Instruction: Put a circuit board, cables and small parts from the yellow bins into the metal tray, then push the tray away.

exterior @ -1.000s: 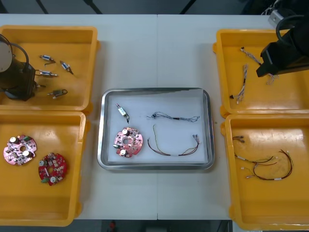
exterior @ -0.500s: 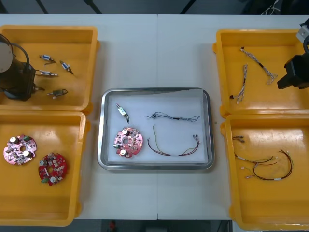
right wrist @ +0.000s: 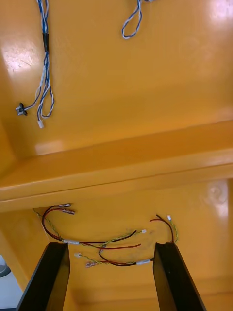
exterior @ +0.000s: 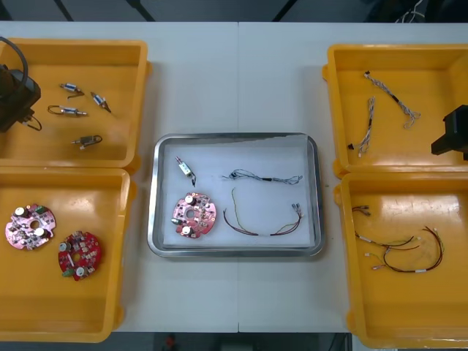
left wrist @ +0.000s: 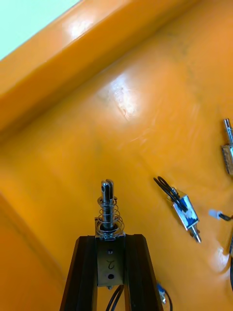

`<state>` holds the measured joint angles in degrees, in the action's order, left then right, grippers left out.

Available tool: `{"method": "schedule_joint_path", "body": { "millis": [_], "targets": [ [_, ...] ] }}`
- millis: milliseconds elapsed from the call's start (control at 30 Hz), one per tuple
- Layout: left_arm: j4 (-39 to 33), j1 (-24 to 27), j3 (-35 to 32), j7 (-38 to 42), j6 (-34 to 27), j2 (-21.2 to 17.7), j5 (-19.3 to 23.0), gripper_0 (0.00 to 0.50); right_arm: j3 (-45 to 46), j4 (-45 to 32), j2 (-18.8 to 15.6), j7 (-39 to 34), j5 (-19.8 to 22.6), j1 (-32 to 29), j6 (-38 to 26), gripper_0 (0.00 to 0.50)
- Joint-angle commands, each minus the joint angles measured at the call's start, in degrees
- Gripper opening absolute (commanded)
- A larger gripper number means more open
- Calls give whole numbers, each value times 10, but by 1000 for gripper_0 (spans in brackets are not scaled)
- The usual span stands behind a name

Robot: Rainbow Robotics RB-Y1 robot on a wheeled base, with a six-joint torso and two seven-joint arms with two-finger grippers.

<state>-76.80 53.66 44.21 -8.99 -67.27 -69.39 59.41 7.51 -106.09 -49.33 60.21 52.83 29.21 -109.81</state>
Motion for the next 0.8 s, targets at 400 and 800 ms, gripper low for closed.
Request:
{"method": "schedule_joint_path", "body": {
  "millis": [400,800],
  "targets": [
    [-163,47,-31,-24,-128,-29,48,0,40,-100,-22,-20,-5,-94,-2,500],
    [-261,79,-38,123,-181,62,40,0,41,-119,-22,-16,-3,-107,-2,500]
  ]
}}
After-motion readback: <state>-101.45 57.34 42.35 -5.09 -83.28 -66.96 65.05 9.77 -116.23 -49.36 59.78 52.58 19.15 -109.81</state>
